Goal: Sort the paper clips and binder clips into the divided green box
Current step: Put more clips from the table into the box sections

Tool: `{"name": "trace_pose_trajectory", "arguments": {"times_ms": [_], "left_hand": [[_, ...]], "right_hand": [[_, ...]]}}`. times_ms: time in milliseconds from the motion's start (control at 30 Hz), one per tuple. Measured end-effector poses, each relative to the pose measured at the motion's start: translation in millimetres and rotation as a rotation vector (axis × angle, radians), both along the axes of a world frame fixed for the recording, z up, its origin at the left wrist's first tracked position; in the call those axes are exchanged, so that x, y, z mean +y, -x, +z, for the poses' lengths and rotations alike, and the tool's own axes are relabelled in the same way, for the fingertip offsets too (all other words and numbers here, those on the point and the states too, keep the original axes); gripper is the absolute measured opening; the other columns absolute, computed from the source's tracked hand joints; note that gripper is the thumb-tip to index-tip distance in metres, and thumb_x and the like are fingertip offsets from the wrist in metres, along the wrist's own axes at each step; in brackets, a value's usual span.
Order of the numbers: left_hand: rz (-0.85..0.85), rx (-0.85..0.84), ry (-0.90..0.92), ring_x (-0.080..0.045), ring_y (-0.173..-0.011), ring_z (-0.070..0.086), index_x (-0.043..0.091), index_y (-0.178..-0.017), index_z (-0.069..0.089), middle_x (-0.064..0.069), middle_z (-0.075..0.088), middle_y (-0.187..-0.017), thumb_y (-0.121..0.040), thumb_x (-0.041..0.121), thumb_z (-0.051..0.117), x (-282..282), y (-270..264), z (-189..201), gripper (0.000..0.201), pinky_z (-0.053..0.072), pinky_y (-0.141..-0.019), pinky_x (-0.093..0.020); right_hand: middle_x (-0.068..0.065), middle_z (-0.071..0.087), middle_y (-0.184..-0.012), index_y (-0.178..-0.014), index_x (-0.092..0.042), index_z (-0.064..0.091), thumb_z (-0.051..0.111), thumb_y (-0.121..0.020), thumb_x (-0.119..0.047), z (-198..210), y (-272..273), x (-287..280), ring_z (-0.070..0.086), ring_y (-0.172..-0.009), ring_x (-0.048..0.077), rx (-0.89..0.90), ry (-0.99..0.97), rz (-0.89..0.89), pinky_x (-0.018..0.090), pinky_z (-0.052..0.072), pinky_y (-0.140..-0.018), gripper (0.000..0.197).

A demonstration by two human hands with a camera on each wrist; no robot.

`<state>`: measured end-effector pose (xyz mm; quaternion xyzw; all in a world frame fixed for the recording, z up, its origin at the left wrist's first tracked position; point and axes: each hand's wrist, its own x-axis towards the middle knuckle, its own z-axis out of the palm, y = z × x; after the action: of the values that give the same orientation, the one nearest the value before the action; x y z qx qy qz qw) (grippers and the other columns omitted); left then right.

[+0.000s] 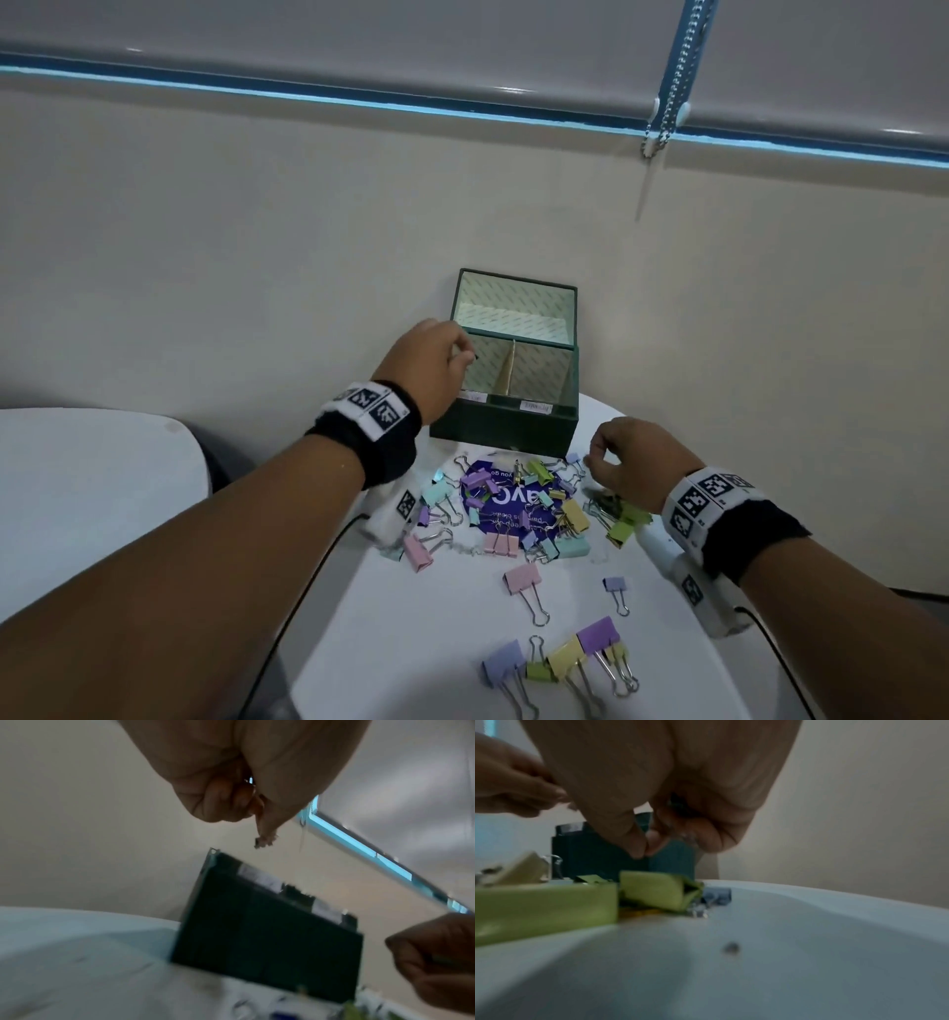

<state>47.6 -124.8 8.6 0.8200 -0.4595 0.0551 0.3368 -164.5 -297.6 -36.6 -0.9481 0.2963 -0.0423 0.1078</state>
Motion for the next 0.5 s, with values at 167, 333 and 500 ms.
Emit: {"name": "trace_pose_trajectory", "arguments": {"times_ms": [167,333,500], "left_hand": [[-0.05,0.122,-0.182,-0.017,-0.108,0.06,0.019,-0.129,0.06,-0.003,0.064,-0.125,-0.099,0.024,0.055,-21.4,-6.8,22.0,0.031,0.044,-0.092,-0.027],[-0.056,0.141,-0.176,-0.017,-0.127,0.053,0.024,-0.141,0.053,0.001,0.055,-0.143,-0.101,0.019,0.05,-3.2,-7.6,18.8,0.04,0.036,-0.101,-0.023],[-0.113,0.104,-0.396,-0.014,-0.111,0.058,0.027,-0.128,0.06,0.005,0.062,-0.128,-0.099,0.027,0.055,42.7,7.6,0.1,0.03,0.044,-0.095,-0.027]], "right_hand": [[-0.01,0.054,-0.103,-0.109,-0.028,0.058,0.062,-0.091,-0.045,2.1,-5.9,4.9,0.058,-0.1,0.017,0.206,0.057,-0.072,0.027,0.047,-0.085,0.025],[-0.001,0.068,-0.096,-0.102,-0.015,0.071,0.059,-0.09,-0.018,0.4,-18.5,2.5,0.064,-0.088,0.017,0.365,0.093,-0.153,0.024,0.05,-0.074,0.017],[-0.003,0.064,-0.091,-0.09,-0.023,0.068,0.054,-0.095,-0.027,8.6,-19.6,-2.7,0.058,-0.08,0.016,0.235,0.044,-0.116,0.021,0.043,-0.066,0.015]]}}
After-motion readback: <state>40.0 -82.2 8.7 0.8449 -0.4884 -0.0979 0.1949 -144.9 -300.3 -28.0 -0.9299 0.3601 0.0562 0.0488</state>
